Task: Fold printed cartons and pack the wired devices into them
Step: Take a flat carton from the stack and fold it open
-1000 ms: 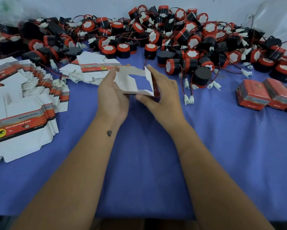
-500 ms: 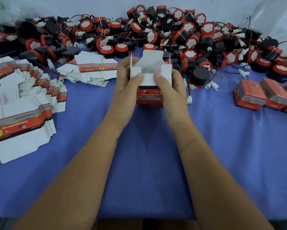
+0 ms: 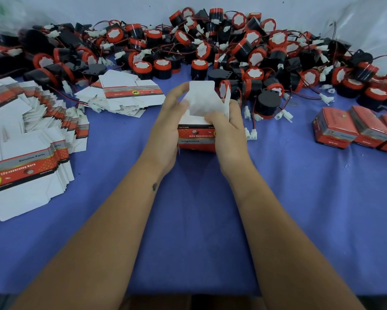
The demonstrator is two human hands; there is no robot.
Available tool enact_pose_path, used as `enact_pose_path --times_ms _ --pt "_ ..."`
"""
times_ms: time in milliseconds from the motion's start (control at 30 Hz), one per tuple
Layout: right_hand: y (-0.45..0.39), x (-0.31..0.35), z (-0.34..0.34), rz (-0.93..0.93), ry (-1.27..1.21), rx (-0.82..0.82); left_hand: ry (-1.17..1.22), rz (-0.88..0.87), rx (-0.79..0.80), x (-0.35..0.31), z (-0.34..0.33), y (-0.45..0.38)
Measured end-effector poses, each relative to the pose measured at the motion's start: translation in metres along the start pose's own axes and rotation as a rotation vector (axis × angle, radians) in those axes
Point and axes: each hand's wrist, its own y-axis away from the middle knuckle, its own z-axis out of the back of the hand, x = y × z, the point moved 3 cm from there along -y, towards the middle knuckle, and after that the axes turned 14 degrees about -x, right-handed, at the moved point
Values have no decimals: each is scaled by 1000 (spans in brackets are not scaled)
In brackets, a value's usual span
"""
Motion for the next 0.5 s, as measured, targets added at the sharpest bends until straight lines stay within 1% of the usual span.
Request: enact_pose_path --times_ms 133,200,267,333,500 --pt "1 -3 -2 -19 -34 48 -90 -13 -9 -2 0 0" --pt "1 -4 -5 -100 -153 92 -94 -20 -41 -4 1 0" --pt "0 -4 -6 -186 -254 82 -88 -19 -75 -4 2 0" --pt "-1 -3 -4 -201 -237 58 -80 -34 -86 -4 2 0" --pt "-1 1 -3 -106 -125 122 -53 -55 -63 -4 2 0"
